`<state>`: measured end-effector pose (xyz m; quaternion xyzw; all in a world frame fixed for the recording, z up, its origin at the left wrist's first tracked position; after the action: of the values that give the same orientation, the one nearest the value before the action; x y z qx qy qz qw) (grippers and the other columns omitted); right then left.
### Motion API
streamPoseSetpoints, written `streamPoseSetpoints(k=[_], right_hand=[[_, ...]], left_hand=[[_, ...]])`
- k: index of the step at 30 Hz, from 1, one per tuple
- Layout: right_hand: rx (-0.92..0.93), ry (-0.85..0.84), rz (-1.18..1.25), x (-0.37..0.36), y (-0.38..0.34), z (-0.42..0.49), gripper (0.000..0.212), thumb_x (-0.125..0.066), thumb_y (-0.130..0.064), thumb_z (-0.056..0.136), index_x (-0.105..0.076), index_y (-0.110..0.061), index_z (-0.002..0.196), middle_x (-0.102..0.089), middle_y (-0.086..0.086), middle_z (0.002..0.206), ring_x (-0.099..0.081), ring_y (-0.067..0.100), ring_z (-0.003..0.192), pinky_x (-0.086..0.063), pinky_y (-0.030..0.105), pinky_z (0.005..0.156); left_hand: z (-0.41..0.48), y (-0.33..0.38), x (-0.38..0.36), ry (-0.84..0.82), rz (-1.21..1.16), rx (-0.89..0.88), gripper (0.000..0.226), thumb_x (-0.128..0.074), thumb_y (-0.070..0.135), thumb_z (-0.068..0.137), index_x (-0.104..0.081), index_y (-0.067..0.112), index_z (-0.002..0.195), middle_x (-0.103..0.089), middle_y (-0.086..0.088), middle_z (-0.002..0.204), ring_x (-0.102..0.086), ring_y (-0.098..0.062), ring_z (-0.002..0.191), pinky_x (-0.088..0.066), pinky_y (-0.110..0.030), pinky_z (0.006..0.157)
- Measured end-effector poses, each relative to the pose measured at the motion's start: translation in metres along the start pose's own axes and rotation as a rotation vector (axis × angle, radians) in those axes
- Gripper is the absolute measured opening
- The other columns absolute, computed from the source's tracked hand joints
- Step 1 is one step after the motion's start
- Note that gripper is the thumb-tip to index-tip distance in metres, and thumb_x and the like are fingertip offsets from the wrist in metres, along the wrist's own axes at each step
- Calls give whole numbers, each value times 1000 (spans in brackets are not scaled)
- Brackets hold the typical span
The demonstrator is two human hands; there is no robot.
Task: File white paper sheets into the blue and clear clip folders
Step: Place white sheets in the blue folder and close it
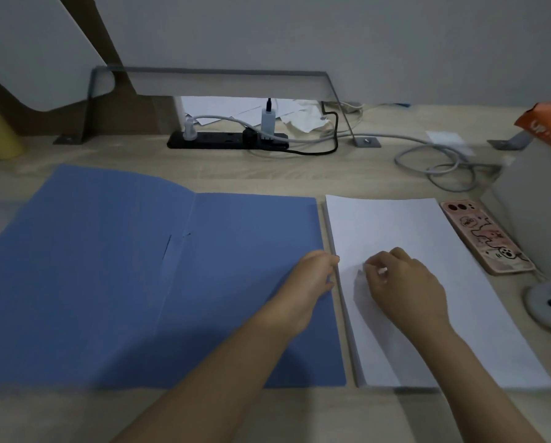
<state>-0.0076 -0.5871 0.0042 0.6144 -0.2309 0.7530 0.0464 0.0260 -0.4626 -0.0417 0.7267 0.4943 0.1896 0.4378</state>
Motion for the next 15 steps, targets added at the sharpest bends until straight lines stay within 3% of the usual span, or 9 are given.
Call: streamPoseSetpoints(k=[3,6,7,10,13,15], right_hand=[[-5,-14,-6,1,-1,0,30,-44,-30,94,-66,-15,108,-63,5,107,-61,23,89,-44,27,68],[-1,-24,-13,2,-3,-1,33,-44,-37,93,-65,-19,111,-62,3,112,-61,22,94,-44,27,70],[-1,-24,-15,2,-2,-1,34,-44,-39,93,-64,-20,112,-62,3,114,-61,22,95,-43,26,69],[-5,-22,4,3,-1,-2,37,-43,-45,92,-64,-21,111,-61,2,116,-61,21,96,-40,25,68],[-24,-40,18,1,1,-1,44,-41,-54,89,-62,-23,113,-60,2,120,-61,21,100,-44,28,72],[-31,-52,20,0,2,-1,48,-40,-57,87,-60,-23,115,-59,2,121,-61,21,102,-47,30,75]], left_hand=[[9,-1,-2,23,12,75,11,-42,9,93,-53,7,94,-52,-7,101,-53,-15,95,-48,-25,90],[13,0,1,51,-9,120,13,-41,3,90,-51,10,84,-47,-5,85,-48,-11,73,-50,-12,59],[14,1,2,60,-15,132,13,-42,3,89,-51,10,83,-48,-5,85,-49,-11,75,-50,-12,58],[18,-2,1,58,11,140,11,-45,7,90,-54,9,96,-51,-5,97,-51,-14,91,-51,-21,79],[20,-4,-2,54,43,115,12,-46,11,91,-58,10,90,-57,-3,100,-54,-13,95,-45,-28,101],[20,-5,-6,34,77,94,22,-45,13,91,-61,6,104,-60,-3,110,-56,-15,106,-40,-33,108]])
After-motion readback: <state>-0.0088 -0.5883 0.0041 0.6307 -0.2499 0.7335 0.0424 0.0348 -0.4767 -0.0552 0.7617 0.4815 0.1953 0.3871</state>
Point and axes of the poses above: each hand's wrist, its own z-axis towards the middle knuckle, its own x-axis out of the back of the hand, y = z × x, the point moved 9 cm from there along z, towards the middle knuckle
